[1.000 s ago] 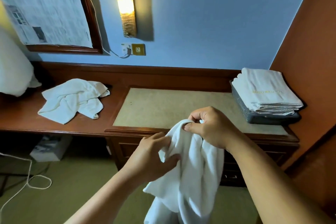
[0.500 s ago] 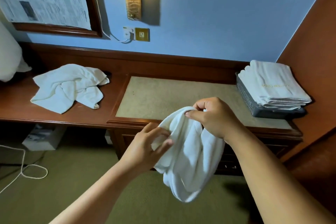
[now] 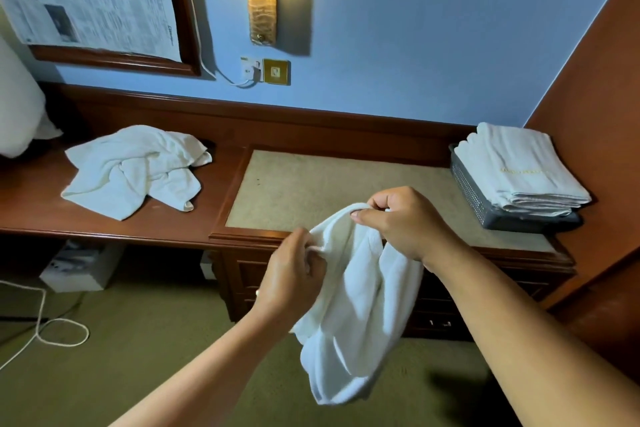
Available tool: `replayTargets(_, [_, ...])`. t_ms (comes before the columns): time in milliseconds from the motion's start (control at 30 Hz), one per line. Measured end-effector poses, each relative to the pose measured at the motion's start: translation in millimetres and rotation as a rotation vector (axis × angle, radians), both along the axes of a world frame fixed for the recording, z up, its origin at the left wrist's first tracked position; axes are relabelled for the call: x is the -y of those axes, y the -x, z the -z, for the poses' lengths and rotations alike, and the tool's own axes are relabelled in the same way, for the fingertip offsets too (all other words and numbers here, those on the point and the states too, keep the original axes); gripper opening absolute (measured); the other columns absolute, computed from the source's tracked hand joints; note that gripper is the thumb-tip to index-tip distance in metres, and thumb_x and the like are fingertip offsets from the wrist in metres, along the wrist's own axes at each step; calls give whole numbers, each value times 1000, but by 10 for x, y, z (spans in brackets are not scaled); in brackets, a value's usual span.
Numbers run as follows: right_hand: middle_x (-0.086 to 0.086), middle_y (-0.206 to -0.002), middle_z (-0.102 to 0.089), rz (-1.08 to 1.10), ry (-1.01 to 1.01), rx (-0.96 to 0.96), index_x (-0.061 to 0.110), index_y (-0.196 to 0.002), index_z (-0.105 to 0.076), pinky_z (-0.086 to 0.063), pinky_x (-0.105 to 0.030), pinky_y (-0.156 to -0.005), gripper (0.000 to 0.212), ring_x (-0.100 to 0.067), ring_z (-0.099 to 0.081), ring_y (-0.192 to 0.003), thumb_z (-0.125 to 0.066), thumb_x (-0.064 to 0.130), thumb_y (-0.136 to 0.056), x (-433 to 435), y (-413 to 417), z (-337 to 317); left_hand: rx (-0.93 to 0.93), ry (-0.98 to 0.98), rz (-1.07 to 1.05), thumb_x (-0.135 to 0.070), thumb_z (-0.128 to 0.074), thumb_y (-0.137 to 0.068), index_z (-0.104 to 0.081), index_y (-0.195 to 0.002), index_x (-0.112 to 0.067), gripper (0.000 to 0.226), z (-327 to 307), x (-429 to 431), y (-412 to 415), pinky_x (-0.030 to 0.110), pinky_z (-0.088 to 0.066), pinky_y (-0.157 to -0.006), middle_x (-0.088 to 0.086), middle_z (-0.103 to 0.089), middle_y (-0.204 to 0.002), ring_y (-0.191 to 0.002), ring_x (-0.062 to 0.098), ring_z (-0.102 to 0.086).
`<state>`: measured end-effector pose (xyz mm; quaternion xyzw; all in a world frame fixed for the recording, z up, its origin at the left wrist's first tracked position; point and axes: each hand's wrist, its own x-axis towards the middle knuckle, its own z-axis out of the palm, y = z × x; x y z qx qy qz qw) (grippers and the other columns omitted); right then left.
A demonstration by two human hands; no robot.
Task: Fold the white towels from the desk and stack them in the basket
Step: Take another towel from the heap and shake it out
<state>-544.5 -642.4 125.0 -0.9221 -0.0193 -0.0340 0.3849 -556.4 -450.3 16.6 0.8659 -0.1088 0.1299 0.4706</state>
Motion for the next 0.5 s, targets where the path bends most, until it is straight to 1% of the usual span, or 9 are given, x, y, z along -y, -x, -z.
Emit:
replayTargets(67, [8,-49,-51,-6,32,19,11,-66,-63,-37,-26,-54,40,-7,-45,-50,-75,46,-81,52,-61,29,-46,18,-72,-6,-47,-94,-45,-85,-18,15,-87,-154,-114,30,-34,-49,-2,-52,-64,-56,10,-47])
replayTargets(133, [7,-51,-53,31,117,103,11,-67,-66,-38,-25,-52,48,-7,-47,-49,-71,56,-81,177,-162,100,-58,5,-142,-6,-44,-95,-46,-85,-18,16,-188,-402,-273,32,-37,-51,1,-54,-66,-59,15,-50])
replayTargets(167, [5,-51,-52,76,164,153,9,-65,-64,-36,-26,-51,52,-9,-47,-50,-68,57,-82,289,-211,163,-43,-18,-177,-7,-43,-95,-46,-84,-18,16,-232,-556,-358,32,-38,-53,2,-54,-68,-61,17,-50])
replayTargets(200, [2,-51,-51,135,201,184,7,-63,-61,-35,-28,-52,54,-12,-48,-51,-68,56,-84,436,-253,226,-19,-70,-209,-8,-44,-94,-46,-84,-18,14,-274,-719,-444,34,-39,-55,3,-55,-69,-63,19,-50])
replayTargets(267, [-2,-52,-48,262,253,176,7,-58,-50,-33,-30,-53,57,-22,-47,-54,-67,53,-87,793,-290,380,22,-267,-231,-9,-45,-93,-49,-89,-17,10,-294,-1104,-624,39,-42,-59,6,-57,-73,-66,26,-52])
replayTargets(333, [-7,-52,-42,386,275,151,10,-55,-41,-31,-33,-53,58,-32,-45,-57,-65,50,-89,1142,-260,536,23,-481,-165,-7,-47,-93,-52,-91,-15,10,-239,-1556,-758,40,-43,-62,9,-59,-77,-71,32,-56])
replayTargets(400, [-13,-55,-42,533,225,136,7,-56,-44,-30,-34,-53,56,-32,-46,-58,-64,45,-92,1399,-227,641,-3,-635,-50,-3,-51,-92,-60,-98,-11,14,-138,-1983,-804,38,-44,-67,10,-62,-86,-81,38,-61])
replayTargets(467, [-16,-58,-44,631,167,117,2,-59,-47,-29,-36,-54,55,-33,-49,-61,-62,42,-94,1505,-214,713,1,-765,105,-3,-55,-90,-64,-106,-11,20,-44,-2253,-764,36,-47,-72,8,-62,-95,-89,38,-62])
replayTargets(500, [-16,-58,-44,635,165,120,3,-58,-46,-29,-37,-55,56,-33,-50,-62,-62,43,-94,1495,-211,738,15,-796,184,-3,-57,-89,-64,-104,-13,20,-2,-2320,-727,34,-46,-70,4,-59,-93,-86,34,-62])
